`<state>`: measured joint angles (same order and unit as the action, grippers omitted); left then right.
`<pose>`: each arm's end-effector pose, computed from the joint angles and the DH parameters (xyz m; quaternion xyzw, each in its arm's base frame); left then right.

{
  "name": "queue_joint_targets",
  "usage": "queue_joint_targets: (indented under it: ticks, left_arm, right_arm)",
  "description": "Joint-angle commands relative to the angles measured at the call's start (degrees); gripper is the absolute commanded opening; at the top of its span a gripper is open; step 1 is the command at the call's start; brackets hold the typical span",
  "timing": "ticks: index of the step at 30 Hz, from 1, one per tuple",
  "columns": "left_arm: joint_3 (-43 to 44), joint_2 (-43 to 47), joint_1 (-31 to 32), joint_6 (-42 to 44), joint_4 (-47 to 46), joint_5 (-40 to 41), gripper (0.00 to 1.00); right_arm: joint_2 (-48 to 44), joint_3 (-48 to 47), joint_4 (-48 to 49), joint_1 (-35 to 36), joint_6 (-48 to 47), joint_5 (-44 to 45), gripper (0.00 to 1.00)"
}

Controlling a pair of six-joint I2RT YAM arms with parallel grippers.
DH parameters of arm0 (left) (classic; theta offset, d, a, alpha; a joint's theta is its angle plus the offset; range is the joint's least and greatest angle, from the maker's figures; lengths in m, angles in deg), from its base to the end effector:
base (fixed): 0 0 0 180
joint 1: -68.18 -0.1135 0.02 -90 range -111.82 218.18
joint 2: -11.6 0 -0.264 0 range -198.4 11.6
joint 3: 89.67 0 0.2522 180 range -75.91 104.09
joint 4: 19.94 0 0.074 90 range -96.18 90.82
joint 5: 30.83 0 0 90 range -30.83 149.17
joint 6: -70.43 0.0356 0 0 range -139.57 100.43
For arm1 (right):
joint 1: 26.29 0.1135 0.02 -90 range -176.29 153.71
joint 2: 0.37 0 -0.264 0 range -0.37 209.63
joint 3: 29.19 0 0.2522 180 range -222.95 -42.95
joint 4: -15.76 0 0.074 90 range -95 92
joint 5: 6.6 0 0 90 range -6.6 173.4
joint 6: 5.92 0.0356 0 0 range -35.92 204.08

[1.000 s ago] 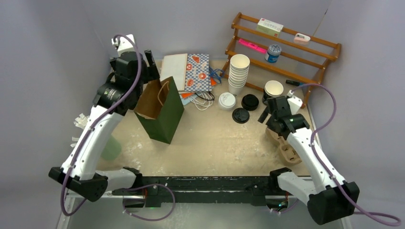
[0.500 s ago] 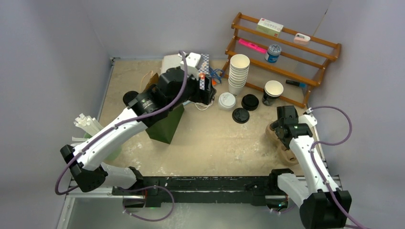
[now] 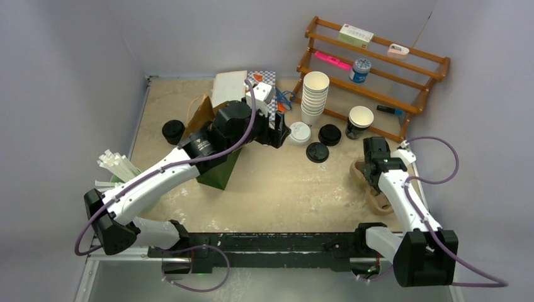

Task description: Pack the takeout coffee

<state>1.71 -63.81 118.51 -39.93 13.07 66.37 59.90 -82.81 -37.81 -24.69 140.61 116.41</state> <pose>0.1953 -0.2284 0.4063 0.1714 0.7848 -0.3021 0.5132 0.1916 -0.0140 0.2234 0.4921 0.7885 -0.1203 0.3487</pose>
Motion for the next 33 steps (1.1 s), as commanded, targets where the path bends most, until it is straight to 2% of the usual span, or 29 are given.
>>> queue_joint_targets:
  ticks: [1,7,12,15,22,25,28,29,33]
  left_arm:
    - [-1.2,1.4,0.2,0.5,-3.4,0.4,0.79]
    - [-1.6,0.9,0.5,0.0,-3.7,0.1,0.79]
    - [-1.6,0.4,0.8,-0.1,-4.4,0.0,0.79]
    - [-1.5,-0.6,1.0,-0.5,-4.9,-1.4,0.79]
    - [-1.3,-3.8,1.3,-0.6,-8.3,-9.7,0.79]
    - [-1.6,-6.6,1.3,-0.8,-11.1,-12.3,0.79]
    - [-1.6,-9.5,1.3,-1.6,-13.5,-13.9,0.79]
    - [-1.5,-10.5,1.3,-1.6,-13.9,-14.3,0.79]
    - [-0.6,-13.4,1.2,-1.6,-14.5,-14.5,0.79]
  right_arm:
    - [3.9,-0.4,2.7,-0.2,-0.9,-7.7,0.54]
    - [3.8,-1.1,5.8,-0.1,-7.6,-15.6,0.41]
    - [6.2,-2.4,8.0,-0.1,-16.6,-22.9,0.41]
    - [7.0,-2.2,9.8,-0.1,-20.1,-30.7,0.41]
    - [5.7,-3.1,7.7,1.9,-22.4,-34.2,0.42]
    - [5.6,-3.0,7.1,2.1,-21.1,-31.9,0.48]
    - [6.7,-3.5,7.4,2.1,-19.1,-30.2,0.73]
    - [7.2,-3.8,7.5,2.1,-18.4,-29.8,0.77]
    - [9.6,-4.9,7.4,2.1,-15.2,-25.1,0.81]
